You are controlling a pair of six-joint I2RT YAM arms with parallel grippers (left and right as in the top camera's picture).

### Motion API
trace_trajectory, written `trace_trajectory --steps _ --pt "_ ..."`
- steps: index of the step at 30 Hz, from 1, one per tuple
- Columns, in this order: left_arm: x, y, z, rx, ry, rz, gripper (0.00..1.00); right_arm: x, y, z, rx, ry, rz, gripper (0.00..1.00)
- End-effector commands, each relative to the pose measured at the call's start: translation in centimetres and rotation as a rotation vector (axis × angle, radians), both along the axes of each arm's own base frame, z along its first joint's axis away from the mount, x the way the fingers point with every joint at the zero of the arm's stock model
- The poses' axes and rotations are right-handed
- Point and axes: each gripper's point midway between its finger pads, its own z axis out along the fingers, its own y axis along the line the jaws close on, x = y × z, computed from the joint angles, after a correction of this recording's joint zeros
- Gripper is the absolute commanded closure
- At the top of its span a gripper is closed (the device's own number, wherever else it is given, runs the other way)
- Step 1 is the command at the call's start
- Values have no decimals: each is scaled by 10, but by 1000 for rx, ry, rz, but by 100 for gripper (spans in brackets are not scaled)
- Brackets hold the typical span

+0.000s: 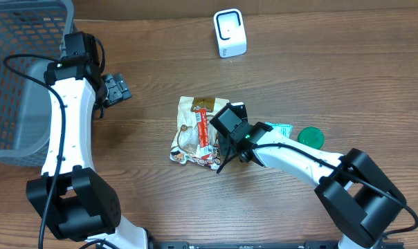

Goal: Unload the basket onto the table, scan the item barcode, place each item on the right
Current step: 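Move the right gripper right and grasp the teal packet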

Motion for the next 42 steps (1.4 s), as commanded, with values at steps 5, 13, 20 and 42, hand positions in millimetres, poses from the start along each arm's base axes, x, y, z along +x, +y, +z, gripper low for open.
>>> trace_trajectory --steps 5,13,20,42 --pt "2 -1 15 7 -38 -20 0 -3 5 0 25 31 -25 90" --pt "2 -1 15 7 -38 -20 0 9 11 24 44 5 -19 27" --pt "2 -1 15 7 -38 -20 0 25 -14 78 -16 47 -67 26" --pt "2 -1 15 7 -38 -20 0 -12 -138 10 -256 302 -259 30"
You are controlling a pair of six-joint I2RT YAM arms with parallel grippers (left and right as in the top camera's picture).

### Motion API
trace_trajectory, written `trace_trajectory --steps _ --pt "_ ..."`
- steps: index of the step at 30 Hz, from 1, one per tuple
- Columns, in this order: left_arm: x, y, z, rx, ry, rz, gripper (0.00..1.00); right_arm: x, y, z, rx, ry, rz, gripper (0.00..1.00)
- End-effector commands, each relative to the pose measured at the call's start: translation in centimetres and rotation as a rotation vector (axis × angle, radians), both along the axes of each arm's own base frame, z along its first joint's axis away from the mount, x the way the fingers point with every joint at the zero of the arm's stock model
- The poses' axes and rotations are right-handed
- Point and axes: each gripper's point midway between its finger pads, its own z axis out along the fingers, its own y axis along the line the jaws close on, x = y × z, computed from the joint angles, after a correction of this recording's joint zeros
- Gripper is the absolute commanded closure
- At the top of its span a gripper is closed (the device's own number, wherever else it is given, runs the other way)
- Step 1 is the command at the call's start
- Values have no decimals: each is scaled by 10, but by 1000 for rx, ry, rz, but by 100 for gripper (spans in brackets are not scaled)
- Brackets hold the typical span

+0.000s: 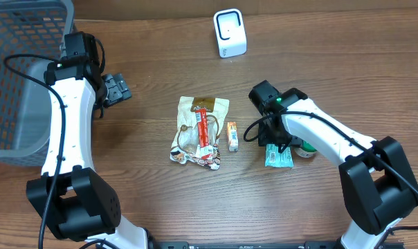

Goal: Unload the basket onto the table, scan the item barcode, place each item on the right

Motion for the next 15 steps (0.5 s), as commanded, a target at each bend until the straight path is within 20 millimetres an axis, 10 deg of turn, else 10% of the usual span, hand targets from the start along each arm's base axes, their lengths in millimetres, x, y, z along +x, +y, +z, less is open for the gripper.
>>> trace_trajectory --steps 1,15 --pt "2 -1 15 6 -38 -20 0 -1 -4 -3 -11 -26 5 31" --pt "2 -1 15 6 -38 -20 0 11 32 -22 176 -84 121 33"
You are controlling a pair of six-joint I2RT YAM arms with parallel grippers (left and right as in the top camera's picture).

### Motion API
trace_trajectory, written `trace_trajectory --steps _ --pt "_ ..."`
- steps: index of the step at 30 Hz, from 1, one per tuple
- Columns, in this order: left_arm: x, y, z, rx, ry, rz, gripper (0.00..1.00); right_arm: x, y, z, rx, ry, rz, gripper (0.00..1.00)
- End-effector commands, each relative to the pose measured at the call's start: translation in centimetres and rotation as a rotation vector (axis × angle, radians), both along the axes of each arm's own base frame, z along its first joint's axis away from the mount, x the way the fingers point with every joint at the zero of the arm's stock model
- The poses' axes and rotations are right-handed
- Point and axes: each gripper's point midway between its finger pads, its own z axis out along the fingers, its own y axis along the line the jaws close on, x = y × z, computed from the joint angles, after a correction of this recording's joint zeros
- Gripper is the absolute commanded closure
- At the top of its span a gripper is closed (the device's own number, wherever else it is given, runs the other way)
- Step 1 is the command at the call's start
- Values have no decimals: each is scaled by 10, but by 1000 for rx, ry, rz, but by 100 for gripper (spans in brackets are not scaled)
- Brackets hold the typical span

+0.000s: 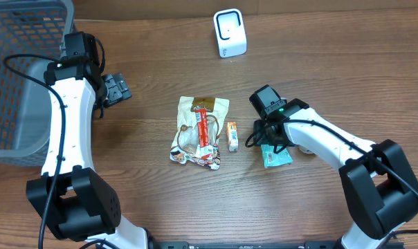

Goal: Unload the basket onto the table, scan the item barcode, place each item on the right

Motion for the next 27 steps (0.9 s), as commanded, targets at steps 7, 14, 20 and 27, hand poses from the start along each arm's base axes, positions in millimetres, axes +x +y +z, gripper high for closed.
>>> trace_trajectory --steps 7,14,20,27 --pt "2 -1 15 7 -38 -20 0 16 18 11 70 -36 43 33" --pt "2 -1 15 7 -38 -20 0 42 18 60 54 -79 19 34" --pt "2 -1 15 7 -38 -20 0 14 3 64 11 58 10 40" --pt "2 -1 15 7 -38 -20 0 -10 4 36 22 131 35 35"
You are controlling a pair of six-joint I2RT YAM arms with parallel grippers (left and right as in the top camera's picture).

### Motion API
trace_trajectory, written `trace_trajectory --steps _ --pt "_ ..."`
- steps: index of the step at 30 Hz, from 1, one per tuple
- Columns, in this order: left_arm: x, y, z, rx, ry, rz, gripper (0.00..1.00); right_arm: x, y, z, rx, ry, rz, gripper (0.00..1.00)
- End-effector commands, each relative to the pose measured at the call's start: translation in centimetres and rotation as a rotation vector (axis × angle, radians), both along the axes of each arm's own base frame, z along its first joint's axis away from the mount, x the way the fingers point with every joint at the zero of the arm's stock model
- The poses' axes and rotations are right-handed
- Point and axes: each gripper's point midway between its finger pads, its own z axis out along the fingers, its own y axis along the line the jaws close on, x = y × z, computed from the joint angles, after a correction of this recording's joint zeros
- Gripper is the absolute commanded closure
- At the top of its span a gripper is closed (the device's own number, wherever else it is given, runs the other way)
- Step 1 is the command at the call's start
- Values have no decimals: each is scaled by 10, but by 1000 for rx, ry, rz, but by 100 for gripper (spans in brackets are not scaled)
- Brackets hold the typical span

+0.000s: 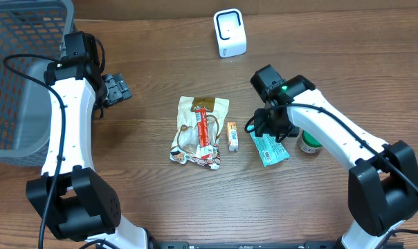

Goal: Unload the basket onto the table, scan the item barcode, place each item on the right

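Note:
The white scanner [230, 33] stands at the back of the table. A teal packet [271, 150] lies right of centre, its upper end under my right gripper [268, 128], which points down and seems shut on that end. The fingers are largely hidden by the wrist. A small orange packet [232, 136] lies just left of it, beside a brown and white snack bag [197, 131]. My left gripper [119, 88] hangs at the left, far from all items, holding nothing. Whether it is open or shut does not show.
A green round lid [310, 142] sits right of the teal packet, partly under my right arm. A grey mesh basket [19, 76] fills the far left corner beside the left arm.
My right wrist has moved toward the back of the table. The teal packet has shifted up and left with it and shows more of its length. The green lid is more exposed. Left arm unmoved.
First my right gripper was over the snack bag's right edge, with the teal packet beside the green lid. Then it stood over the teal packet, the orange packet lying bare next to the bag. The teal packet has since shifted leftward under the gripper.

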Motion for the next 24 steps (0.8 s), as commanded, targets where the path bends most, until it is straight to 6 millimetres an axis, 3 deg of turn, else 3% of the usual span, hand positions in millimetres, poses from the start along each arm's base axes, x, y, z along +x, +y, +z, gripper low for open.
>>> trace_trajectory --steps 1,6,12,20,24 --pt "2 -1 15 7 -38 -20 0 -9 1 -16 8 14 17 36" --pt "2 -1 15 7 -38 -20 0 -16 -4 -48 4 -1 18 48" --pt "2 -1 15 7 -38 -20 0 -18 -5 -67 20 -27 16 40" --pt "2 -1 15 7 -38 -20 0 9 11 -37 85 -78 -104 38" --pt "2 -1 15 7 -38 -20 0 29 18 0 87 -124 -66 38"
